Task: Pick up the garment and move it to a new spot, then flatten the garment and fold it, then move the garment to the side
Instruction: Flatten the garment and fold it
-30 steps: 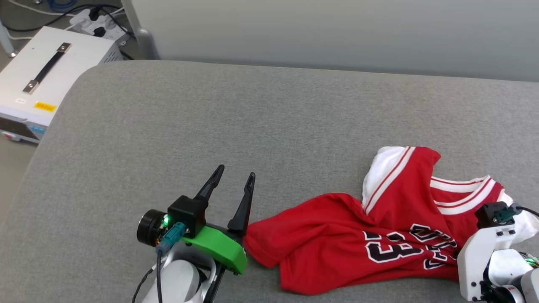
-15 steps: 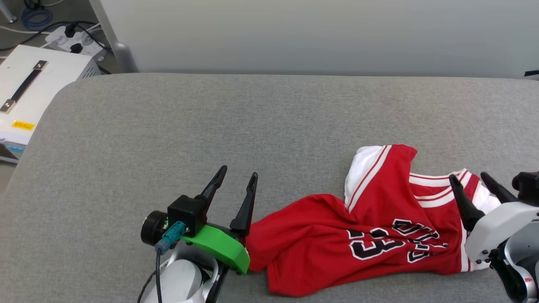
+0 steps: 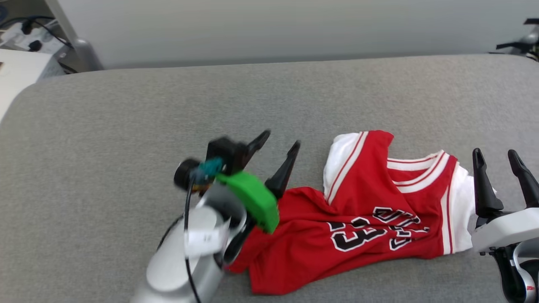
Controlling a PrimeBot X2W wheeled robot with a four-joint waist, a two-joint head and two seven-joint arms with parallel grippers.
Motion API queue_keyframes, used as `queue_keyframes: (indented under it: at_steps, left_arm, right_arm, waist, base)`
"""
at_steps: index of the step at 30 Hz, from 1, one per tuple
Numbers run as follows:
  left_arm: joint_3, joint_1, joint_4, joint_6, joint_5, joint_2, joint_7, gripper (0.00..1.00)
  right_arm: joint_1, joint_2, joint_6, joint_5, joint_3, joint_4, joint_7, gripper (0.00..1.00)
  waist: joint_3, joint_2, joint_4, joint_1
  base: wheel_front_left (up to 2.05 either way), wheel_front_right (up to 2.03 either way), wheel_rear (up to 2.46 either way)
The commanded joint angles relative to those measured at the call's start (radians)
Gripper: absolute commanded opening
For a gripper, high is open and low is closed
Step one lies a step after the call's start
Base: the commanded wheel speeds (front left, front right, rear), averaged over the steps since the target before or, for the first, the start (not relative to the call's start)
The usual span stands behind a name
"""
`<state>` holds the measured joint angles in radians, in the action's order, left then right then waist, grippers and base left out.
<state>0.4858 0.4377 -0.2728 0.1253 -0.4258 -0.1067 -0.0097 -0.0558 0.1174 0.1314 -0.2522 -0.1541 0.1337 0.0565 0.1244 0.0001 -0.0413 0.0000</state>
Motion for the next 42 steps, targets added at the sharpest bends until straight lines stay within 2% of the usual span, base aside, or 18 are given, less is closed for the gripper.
queue_keyframes:
  at_steps: [1, 8, 13, 19, 24, 33, 36, 37, 38, 42]
  left_arm:
    - [0.017, 0.067, -0.005, 0.005, -0.039, 0.004, 0.038, 1.00]
    - [0.116, 0.365, -0.114, 0.005, -0.187, -0.018, 0.381, 1.00]
    - [0.115, 0.506, -0.249, 0.002, -0.266, -0.022, 0.625, 1.00]
    - [0.103, 0.569, -0.368, -0.015, -0.329, -0.013, 0.783, 1.00]
    - [0.122, 0.590, -0.426, -0.021, -0.317, -0.022, 0.817, 1.00]
    - [0.169, 0.597, -0.515, -0.032, -0.245, -0.058, 0.765, 1.00]
    - [0.168, 0.590, -0.546, -0.029, -0.254, -0.057, 0.757, 1.00]
    - [0.167, 0.587, -0.553, -0.028, -0.259, -0.055, 0.758, 0.40]
    - [0.168, 0.584, -0.558, -0.024, -0.265, -0.053, 0.759, 0.00]
    - [0.172, 0.577, -0.568, -0.013, -0.280, -0.048, 0.743, 0.00]
  right_arm:
    - [-0.011, -0.008, -0.001, 0.013, -0.010, 0.003, -0.008, 1.00]
    - [-0.045, -0.032, -0.001, 0.027, 0.002, 0.001, -0.016, 1.00]
    - [-0.068, -0.046, -0.001, 0.022, 0.029, -0.019, -0.038, 1.00]
    - [-0.090, -0.058, -0.001, 0.009, 0.060, -0.059, -0.070, 1.00]
    - [-0.108, -0.063, -0.001, 0.000, 0.080, -0.090, -0.093, 1.00]
    - [-0.130, -0.067, -0.001, -0.019, 0.107, -0.139, -0.128, 1.00]
    - [-0.134, -0.067, -0.001, -0.031, 0.110, -0.155, -0.139, 1.00]
    - [-0.134, -0.067, -0.001, -0.033, 0.110, -0.160, -0.141, 1.00]
    - [-0.135, -0.067, -0.001, -0.036, 0.109, -0.165, -0.144, 1.00]
    - [-0.138, -0.067, -0.001, -0.034, 0.102, -0.180, -0.150, 1.00]
  waist:
    - [0.037, -0.0001, -0.046, 0.0000]
    - [0.108, -0.0001, -0.134, 0.0000]
    - [0.151, -0.0001, -0.198, 0.0000]
    - [0.193, -0.0001, -0.256, 0.0000]
    - [0.221, -0.0001, -0.288, 0.0000]
    - [0.255, -0.0001, -0.323, 0.0000]
    - [0.262, -0.0001, -0.328, 0.0000]
    - [0.263, -0.0001, -0.328, 0.0000]
    - [0.265, -0.0001, -0.328, 0.0000]
    - [0.268, -0.0001, -0.318, 0.0000]
  base:
    - [0.00, 0.00, 0.00]
    - [0.00, 0.00, 0.00]
    - [0.00, 0.00, 0.00]
    - [0.00, 0.00, 0.00]
    - [0.00, 0.00, 0.00]
    - [0.00, 0.00, 0.00]
    - [0.00, 0.00, 0.00]
    - [0.00, 0.00, 0.00]
    - [0.00, 0.00, 0.00]
    - [0.00, 0.00, 0.00]
